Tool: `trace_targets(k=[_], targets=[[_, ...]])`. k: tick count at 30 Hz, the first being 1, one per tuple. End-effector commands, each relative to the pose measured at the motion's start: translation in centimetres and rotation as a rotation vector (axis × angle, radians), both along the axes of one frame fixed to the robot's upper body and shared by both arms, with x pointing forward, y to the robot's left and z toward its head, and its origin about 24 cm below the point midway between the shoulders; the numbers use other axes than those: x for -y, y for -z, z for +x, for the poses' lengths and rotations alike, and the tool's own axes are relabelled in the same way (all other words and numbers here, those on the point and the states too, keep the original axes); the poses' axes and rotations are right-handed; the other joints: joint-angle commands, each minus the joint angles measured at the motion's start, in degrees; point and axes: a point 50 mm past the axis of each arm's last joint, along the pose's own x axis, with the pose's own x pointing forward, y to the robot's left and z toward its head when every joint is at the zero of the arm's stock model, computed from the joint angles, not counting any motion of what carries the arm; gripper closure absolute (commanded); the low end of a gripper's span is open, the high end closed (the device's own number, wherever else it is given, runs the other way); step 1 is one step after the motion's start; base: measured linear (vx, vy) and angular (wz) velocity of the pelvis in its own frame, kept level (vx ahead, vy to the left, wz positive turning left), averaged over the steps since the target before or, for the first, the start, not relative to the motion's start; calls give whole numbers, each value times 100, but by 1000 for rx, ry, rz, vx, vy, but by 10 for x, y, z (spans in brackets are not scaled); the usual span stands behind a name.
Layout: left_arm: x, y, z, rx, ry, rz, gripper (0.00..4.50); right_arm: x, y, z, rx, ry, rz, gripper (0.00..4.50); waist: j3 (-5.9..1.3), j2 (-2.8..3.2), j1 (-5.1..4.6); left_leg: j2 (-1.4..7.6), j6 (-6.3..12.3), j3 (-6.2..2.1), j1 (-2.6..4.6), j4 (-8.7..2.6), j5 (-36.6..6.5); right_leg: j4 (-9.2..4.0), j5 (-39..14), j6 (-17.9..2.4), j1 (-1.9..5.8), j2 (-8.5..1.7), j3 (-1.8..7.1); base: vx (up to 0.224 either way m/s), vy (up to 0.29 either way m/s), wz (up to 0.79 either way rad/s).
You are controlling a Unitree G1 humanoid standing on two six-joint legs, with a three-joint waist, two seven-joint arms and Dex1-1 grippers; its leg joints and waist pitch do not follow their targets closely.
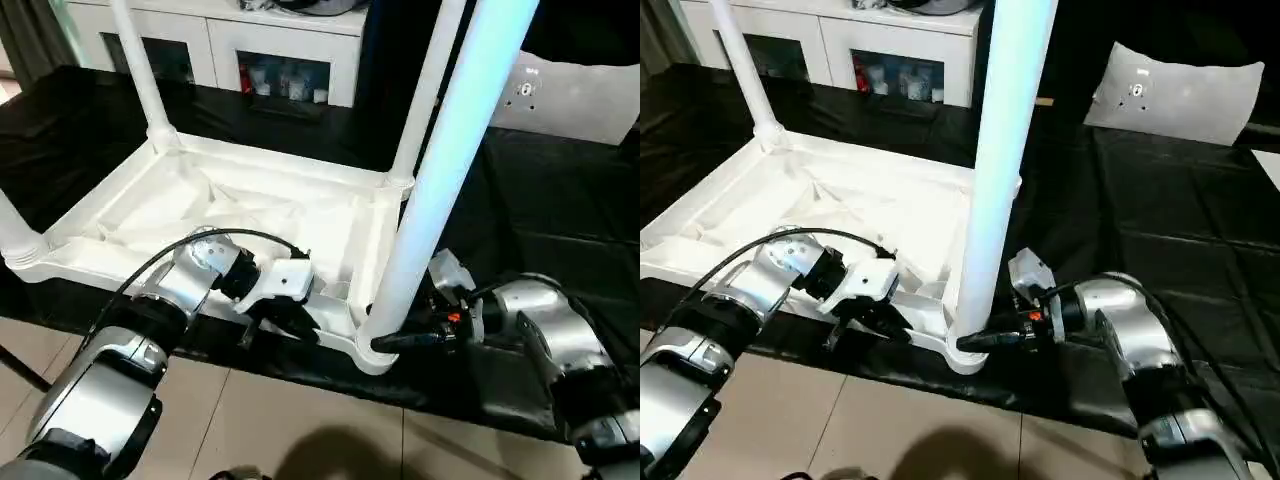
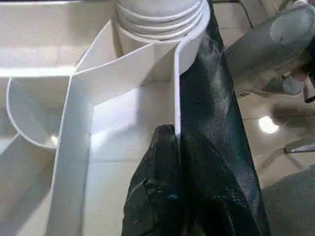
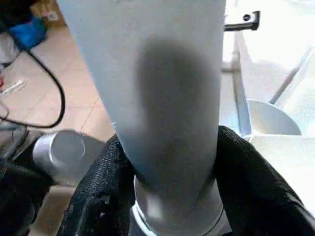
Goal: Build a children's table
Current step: Rotate leg to tighten
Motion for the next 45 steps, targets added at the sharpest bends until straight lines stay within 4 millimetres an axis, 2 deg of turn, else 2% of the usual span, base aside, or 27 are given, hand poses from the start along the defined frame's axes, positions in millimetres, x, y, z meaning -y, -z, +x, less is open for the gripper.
trace_targets(k=[1, 2, 4, 5, 6, 7, 8, 9, 11, 12, 15, 16, 19, 20, 21, 22, 23, 25, 26, 28, 29, 33, 34, 39, 40, 42, 45], targets=[[6, 3, 5, 31, -100, 19, 450, -15, 1, -4, -44, -13, 77, 252, -417, -41, -43, 403, 333, -146, 45, -392, -676, -388, -1546, -1082, 313, -556, 356, 0, 0, 0], [16, -1, 11, 20, -213, -60, 450, -23, 8, -2, -56, 75, 67, 252, -398, -44, -56, 390, 281, -150, 49, -401, -786, -434, -1849, -992, 311, -558, 349, 0, 0, 0], [22, -3, 14, 16, -277, -104, 450, -29, 12, -3, -60, 118, 58, 252, -370, -53, -96, 380, 149, -166, 67, -416, -911, -490, -2359, -835, 296, -564, 345, 0, 0, 0], [27, -5, 17, 27, -328, -131, 450, -34, 16, -2, -61, 164, 48, 252, -366, -44, -108, 346, 104, -177, 94, -414, -1012, -579, -2910, -625, 284, -583, 327, 0, 0, 0], [29, -5, 18, 31, -350, -139, 450, -36, 17, -1, -62, 187, 47, 252, -366, -44, -108, 346, 104, -177, 94, -414, -1012, -579, -2910, -625, 284, -583, 327, 0, 0, 0], [37, -7, 23, 48, -451, -177, 450, -46, 22, 5, -55, 305, 28, 252, -354, -57, -179, 347, 84, -201, 64, -443, -1032, -583, -2952, -551, 300, -561, 313, 0, 0, 0], [43, -7, 27, 57, -522, -201, 450, -53, 26, 9, -53, 395, 10, 252, -335, -34, -219, 358, 38, -213, 66, -454, -1124, -583, -2986, -542, 277, -551, 308, 0, 0, 0], [45, -7, 27, 58, -544, -207, 450, -55, 27, 10, -53, 424, 4, 252, -333, -48, -299, 337, -39, -227, 97, -451, -1304, -625, -3199, -491, 268, -557, 278, 0, 0, 0], [53, -7, 28, 65, -591, -223, 450, -63, 29, 16, -60, 518, 8, 252, -346, -59, -373, 299, 16, -229, 90, -438, -1339, -670, -3305, -423, 287, -558, 266, 0, 0, 0], [57, -7, 29, 70, -620, -235, 450, -67, 29, 20, -71, 579, 12, 253, -339, -41, -388, 293, 51, -230, 81, -438, -1336, -681, -3322, -407, 292, -556, 268, 0, 0, 0], [65, -10, 31, 92, -702, -262, 450, -75, 30, 31, -86, 740, 0, 254, -356, -5, -506, 306, 85, -231, 126, -452, -1441, -695, -3115, -509, 265, -534, 261, 0, 0, 0], [67, -10, 32, 99, -720, -267, 450, -77, 31, 33, -90, 776, -7, 254, -361, 16, -517, 311, 87, -242, 114, -460, -1417, -673, -2993, -558, 283, -537, 262, 0, 0, 0], [77, -14, 32, 153, -795, -281, 450, -88, 24, 47, -120, 919, 57, 254, -384, 19, -566, 338, 103, -226, 108, -468, -1321, -603, -2359, -845, 295, -535, 304, 0, 0, 0], [78, -14, 32, 153, -800, -285, 450, -88, 23, 49, -124, 940, 70, 219, -388, 4, -571, 332, 120, -215, 94, -460, -1260, -590, -2245, -885, 300, -540, 316, 0, 0, 0], [80, -14, 31, 154, -807, -286, 450, -88, 20, 52, -125, 981, 88, 219, -400, -1, -557, 329, 180, -205, 80, -455, -1098, -564, -1990, -958, 319, -537, 327, 0, 0, 0], [81, -14, 30, 155, -809, -286, 450, -87, 20, 53, -123, 997, 95, 199, -411, 8, -550, 347, 194, -200, 81, -450, -1002, -527, -1798, -1012, 318, -541, 342, 0, 0, 0], [81, -13, 29, 159, -805, -279, 450, -87, 19, 53, -106, 1004, 92, 180, -450, 2, -542, 346, 321, -186, 41, -428, -631, -431, -1136, -1188, 352, -534, 356, 0, 0, 0], [80, -12, 28, 164, -795, -268, 450, -85, 20, 52, -88, 1006, 79, 168, -483, 0, -525, 338, 441, -181, 18, -401, -323, -359, -666, -1277, 370, -523, 357, 0, 0, 0], [79, -10, 27, 167, -784, -252, 450, -82, 21, 51, -81, 1020, 79, 155, -495, -3, -509, 329, 682, -163, -14, -366, 79, -275, 0, -1437, 362, -506, 358, 0, 0, 0], [78, -8, 26, 166, -772, -243, 450, -77, 22, 50, -65, 1036, 82, 139, -479, 4, -495, 326, 776, -153, -5, -367, 22, -291, -4, -1488, 356, -521, 356, 0, 0, 0], [77, -6, 25, 165, -772, -238, 450, -72, 23, 50, -45, 1049, 77, 132, -464, 16, -487, 339, 743, -151, 9, -380, -198, -347, -367, -1448, 354, -534, 349, 0, 0, 0], [67, -1, 23, 173, -738, -213, 450, -47, 16, 48, 47, 1024, 111, 90, -445, 38, -470, 355, 510, -161, 29, -412, -597, -413, -896, -1285, 359, -513, 348, 0, 0, 0], [65, -1, 23, 169, -729, -212, 450, -43, 15, 47, 64, 1009, 106, 84, -444, 58, -483, 356, 485, -166, 19, -416, -619, -401, -863, -1279, 363, -505, 349, 0, 0, 0], [52, 6, 18, 135, -643, -179, 450, -15, 8, 44, 175, 895, 35, 41, -456, 42, -485, 337, 528, -157, 7, -389, -546, -382, -653, -1361, 383, -511, 356, 0, 0, 0], [50, 6, 17, 134, -631, -180, 450, -13, 7, 44, 180, 885, 34, 41, -458, 66, -485, 332, 555, -154, 5, -385, -558, -387, -650, -1372, 384, -510, 356, 0, 0, 0], [41, 9, 14, 127, -583, -155, 450, 1, 3, 42, 197, 797, 5, 12, -460, 43, -480, 340, 619, -153, 3, -378, -558, -382, -620, -1402, 390, -504, 355, 0, 0, 0], [29, 11, 11, 118, -512, -106, 450, 13, 2, 36, 177, 652, -50, 4, -450, 8, -466, 350, 635, -153, 6, -379, -600, -380, -739, -1405, 389, -504, 353, 0, 0, 0]])
